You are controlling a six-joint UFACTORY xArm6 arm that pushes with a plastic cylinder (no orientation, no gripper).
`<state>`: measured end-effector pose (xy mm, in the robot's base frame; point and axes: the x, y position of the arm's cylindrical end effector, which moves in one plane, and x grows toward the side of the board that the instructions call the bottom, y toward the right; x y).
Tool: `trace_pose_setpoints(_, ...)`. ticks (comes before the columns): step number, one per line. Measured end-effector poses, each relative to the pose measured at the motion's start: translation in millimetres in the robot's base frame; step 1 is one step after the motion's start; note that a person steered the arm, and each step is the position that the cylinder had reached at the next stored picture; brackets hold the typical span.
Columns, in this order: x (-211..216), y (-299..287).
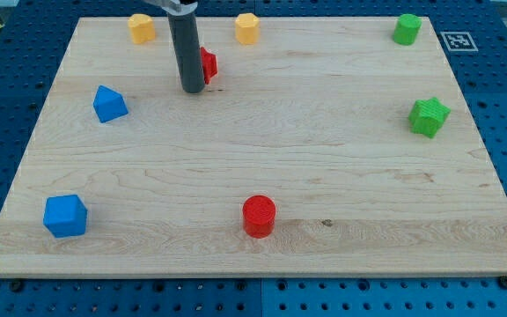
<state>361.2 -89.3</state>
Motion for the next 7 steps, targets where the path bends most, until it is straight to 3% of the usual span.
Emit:
trace_pose_setpoints(2, 70, 14)
trace_pose_setpoints(3, 94, -9)
trace_pose_setpoints(7, 94, -82)
